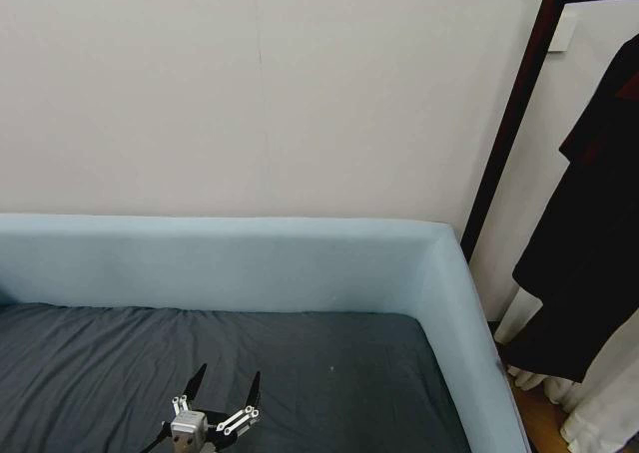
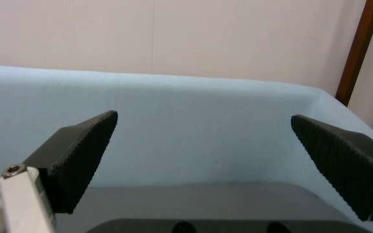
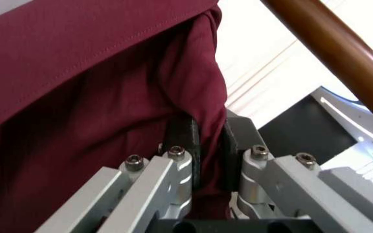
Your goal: Pick up the clothes from the sofa and hang them on the clothes hanger.
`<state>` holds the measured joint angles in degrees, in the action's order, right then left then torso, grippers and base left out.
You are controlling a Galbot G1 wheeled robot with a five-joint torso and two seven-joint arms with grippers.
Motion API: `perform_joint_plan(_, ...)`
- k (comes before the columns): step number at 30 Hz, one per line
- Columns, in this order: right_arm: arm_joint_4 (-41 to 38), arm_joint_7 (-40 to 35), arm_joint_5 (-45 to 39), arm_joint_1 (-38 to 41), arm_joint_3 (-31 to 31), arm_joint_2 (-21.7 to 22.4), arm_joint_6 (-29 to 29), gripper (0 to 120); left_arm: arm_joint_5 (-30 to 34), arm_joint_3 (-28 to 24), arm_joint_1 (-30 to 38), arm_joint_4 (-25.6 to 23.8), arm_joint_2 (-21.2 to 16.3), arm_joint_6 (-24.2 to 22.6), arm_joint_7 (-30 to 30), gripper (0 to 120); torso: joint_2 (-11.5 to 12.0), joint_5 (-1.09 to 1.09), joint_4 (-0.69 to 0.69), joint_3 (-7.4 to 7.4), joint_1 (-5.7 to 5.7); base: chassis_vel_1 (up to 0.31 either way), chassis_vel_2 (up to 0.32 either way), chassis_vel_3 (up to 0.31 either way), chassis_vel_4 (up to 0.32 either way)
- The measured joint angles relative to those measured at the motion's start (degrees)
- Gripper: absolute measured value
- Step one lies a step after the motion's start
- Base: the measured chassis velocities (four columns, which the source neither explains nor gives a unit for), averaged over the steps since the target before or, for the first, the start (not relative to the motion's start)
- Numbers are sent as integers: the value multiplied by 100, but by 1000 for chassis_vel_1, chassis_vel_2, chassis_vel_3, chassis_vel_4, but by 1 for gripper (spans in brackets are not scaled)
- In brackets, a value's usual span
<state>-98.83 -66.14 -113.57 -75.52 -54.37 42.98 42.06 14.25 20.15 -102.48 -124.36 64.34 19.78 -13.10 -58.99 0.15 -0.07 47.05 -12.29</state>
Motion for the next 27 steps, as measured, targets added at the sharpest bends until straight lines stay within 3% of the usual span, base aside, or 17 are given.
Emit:
perform_joint_plan(14,756,97,147,-858,-365,355,-10,8,0,0,0,0,0,0,0,100,0,1,-2,0,0,0,0,0,0)
perform_joint_plan(27,1668,44,-215,-1660,-988,1087,-13,8,0,0,0,0,0,0,0,100,0,0,-1,0,0,0,0,0,0)
